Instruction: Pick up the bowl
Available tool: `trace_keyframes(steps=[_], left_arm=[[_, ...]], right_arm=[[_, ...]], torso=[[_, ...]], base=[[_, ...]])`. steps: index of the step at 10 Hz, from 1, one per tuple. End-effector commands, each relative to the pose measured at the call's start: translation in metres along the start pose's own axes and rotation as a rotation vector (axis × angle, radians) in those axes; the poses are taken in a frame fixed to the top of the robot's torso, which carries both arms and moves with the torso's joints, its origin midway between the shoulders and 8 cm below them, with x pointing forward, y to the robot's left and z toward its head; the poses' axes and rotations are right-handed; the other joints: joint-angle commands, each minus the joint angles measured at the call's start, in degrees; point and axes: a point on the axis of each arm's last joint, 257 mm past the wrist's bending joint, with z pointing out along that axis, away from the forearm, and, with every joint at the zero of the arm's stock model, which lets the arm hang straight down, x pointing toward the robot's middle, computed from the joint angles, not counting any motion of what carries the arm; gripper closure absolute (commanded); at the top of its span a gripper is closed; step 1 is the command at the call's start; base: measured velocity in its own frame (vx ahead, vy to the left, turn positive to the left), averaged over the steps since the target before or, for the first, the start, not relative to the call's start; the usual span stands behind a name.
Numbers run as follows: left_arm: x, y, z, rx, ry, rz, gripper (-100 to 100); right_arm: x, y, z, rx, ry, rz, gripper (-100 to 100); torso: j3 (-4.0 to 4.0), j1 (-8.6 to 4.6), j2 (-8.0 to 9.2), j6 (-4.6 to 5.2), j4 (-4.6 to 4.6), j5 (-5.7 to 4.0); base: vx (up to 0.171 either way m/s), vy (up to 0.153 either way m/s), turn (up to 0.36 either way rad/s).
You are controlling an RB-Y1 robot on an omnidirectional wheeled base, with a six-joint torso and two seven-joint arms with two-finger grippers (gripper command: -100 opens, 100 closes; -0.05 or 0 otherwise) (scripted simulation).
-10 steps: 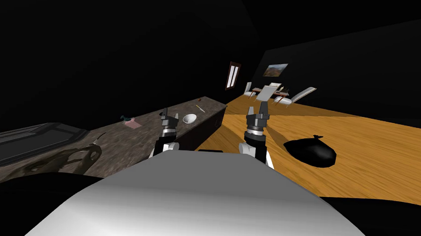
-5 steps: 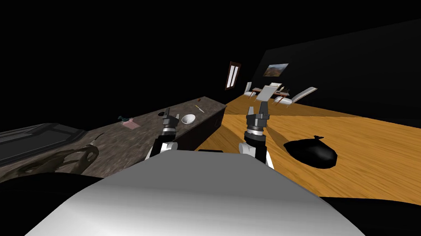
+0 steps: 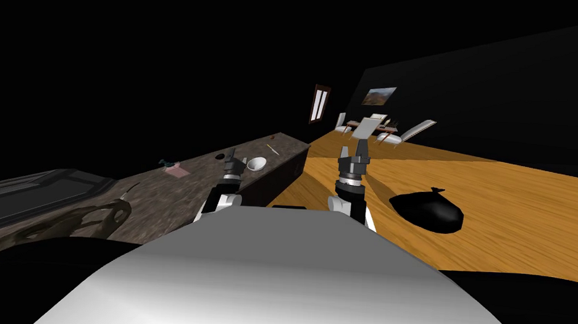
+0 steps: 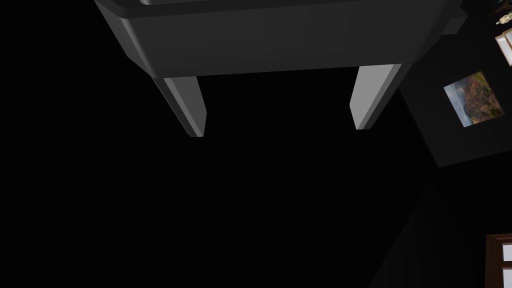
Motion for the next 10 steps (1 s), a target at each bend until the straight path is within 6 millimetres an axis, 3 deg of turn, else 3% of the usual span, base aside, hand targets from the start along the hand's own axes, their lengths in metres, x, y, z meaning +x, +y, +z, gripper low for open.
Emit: trace_keyframes(steps=[1,10], left_arm=[[-0.001,0.010,0.000,-0.045,-0.003,0.001,-100],[-0.009,0.037,-0.002,-0.220,-0.015,-0.004,-100]], right_arm=[[0.000,0.000,0.000,0.000,0.000,0.000,0],[0.000,0.000,0.000,0.000,0.000,0.000,0]], torso=[[0.00,0.00,0.00,0.00,0.00,0.00],[0.01,0.07,0.03,0.00,0.00,0.01]], base=[[0.029,-0.050,0.007],[0.023,-0.043,0.008]])
